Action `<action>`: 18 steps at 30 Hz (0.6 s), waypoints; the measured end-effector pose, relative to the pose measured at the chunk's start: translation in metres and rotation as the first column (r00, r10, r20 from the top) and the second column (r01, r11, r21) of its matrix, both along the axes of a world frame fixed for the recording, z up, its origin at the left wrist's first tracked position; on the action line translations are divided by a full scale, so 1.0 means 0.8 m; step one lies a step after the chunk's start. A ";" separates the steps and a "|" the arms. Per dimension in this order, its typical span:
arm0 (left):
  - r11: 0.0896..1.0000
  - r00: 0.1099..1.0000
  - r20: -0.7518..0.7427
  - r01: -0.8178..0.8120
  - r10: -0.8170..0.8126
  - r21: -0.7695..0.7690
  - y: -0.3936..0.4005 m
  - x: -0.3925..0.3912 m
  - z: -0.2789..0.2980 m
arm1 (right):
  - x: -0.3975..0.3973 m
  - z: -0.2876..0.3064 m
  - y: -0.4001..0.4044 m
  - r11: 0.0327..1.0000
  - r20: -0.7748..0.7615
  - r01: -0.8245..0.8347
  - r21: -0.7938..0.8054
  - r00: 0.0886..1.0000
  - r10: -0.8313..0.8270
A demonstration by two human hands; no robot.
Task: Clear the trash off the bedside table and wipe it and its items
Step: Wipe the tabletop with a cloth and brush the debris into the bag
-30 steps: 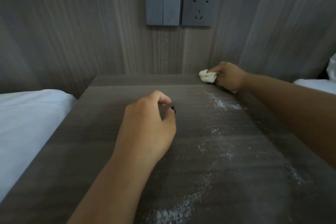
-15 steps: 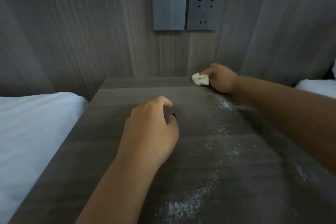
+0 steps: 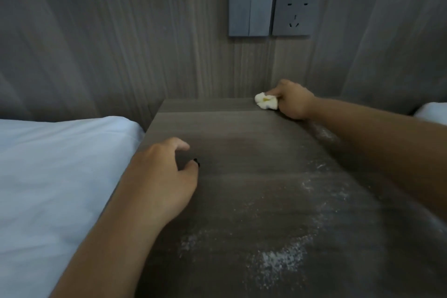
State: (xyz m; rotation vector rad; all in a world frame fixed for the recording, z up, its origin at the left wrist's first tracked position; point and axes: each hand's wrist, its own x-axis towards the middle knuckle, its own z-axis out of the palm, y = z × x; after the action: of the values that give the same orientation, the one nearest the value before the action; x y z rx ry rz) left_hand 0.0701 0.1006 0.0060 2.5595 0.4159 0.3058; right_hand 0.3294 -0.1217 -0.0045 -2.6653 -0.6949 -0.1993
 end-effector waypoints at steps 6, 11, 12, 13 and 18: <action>0.996 0.989 -0.124 -0.072 0.077 0.043 0.009 0.013 -0.007 | -0.011 0.039 0.004 0.984 -0.122 -0.100 -0.146 0.989 0.083; 0.989 0.973 -0.191 -0.116 0.132 0.093 0.010 0.017 -0.016 | 0.011 0.018 0.053 0.990 -0.025 0.140 -0.030 0.990 -0.141; 0.990 0.977 -0.165 -0.129 0.137 0.059 0.016 0.016 -0.015 | 0.009 0.008 0.058 0.990 -0.008 0.139 -0.021 0.990 -0.139; 0.990 0.981 -0.131 -0.139 0.141 0.022 0.023 0.017 -0.015 | 0.007 0.002 0.060 0.994 -0.004 0.112 0.000 0.994 -0.112; 0.983 0.982 -0.059 -0.182 0.182 0.006 0.025 0.027 -0.008 | -0.022 0.019 0.062 0.988 -0.184 -0.155 0.001 0.971 0.152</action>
State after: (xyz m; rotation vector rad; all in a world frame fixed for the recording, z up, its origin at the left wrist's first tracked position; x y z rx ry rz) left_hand 0.0916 0.1204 -0.0004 2.5404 0.6747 0.2965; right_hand 0.3121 -0.0723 0.0107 -2.5849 -0.8390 0.0926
